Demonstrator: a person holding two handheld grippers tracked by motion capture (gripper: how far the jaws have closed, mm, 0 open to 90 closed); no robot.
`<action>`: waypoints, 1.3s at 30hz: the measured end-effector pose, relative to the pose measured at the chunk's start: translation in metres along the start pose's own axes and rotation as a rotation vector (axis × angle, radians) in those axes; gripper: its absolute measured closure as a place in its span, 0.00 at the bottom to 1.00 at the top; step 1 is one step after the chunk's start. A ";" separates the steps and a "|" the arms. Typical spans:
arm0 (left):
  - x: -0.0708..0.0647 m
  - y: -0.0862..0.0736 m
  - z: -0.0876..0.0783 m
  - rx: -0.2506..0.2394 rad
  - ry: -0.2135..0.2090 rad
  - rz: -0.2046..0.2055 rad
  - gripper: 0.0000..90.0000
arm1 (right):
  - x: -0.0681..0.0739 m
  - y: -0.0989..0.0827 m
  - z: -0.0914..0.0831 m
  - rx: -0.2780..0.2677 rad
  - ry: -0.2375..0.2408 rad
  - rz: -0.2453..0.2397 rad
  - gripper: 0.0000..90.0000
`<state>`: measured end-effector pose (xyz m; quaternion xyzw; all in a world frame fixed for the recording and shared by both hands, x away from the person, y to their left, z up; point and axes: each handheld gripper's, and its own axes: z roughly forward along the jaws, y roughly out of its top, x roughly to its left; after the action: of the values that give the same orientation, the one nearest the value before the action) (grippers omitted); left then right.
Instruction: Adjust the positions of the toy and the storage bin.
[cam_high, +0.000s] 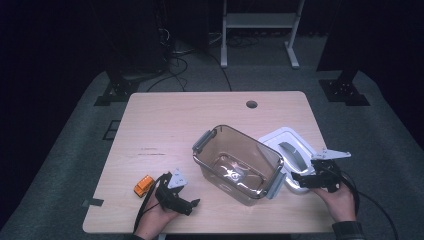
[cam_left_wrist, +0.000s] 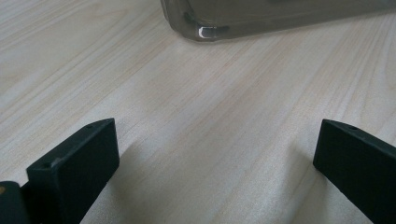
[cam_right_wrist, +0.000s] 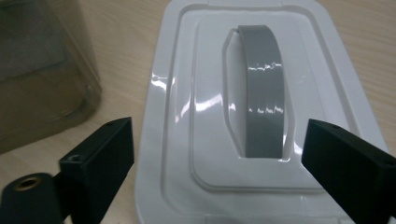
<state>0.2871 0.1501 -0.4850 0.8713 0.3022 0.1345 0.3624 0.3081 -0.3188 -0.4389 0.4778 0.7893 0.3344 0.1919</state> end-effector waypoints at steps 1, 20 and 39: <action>0.000 0.000 0.000 0.000 0.000 0.000 0.00 | 0.001 -0.001 -0.001 0.001 0.012 0.002 0.06; 0.000 0.000 0.000 -0.001 -0.001 0.000 0.00 | 0.041 -0.034 -0.014 -0.046 0.097 -0.071 0.00; 0.000 -0.001 -0.001 -0.002 -0.003 0.002 0.00 | 0.076 -0.050 0.000 -0.048 0.255 -0.213 0.00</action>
<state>0.2864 0.1507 -0.4851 0.8714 0.3009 0.1339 0.3636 0.2409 -0.2680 -0.4735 0.3405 0.8452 0.3889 0.1357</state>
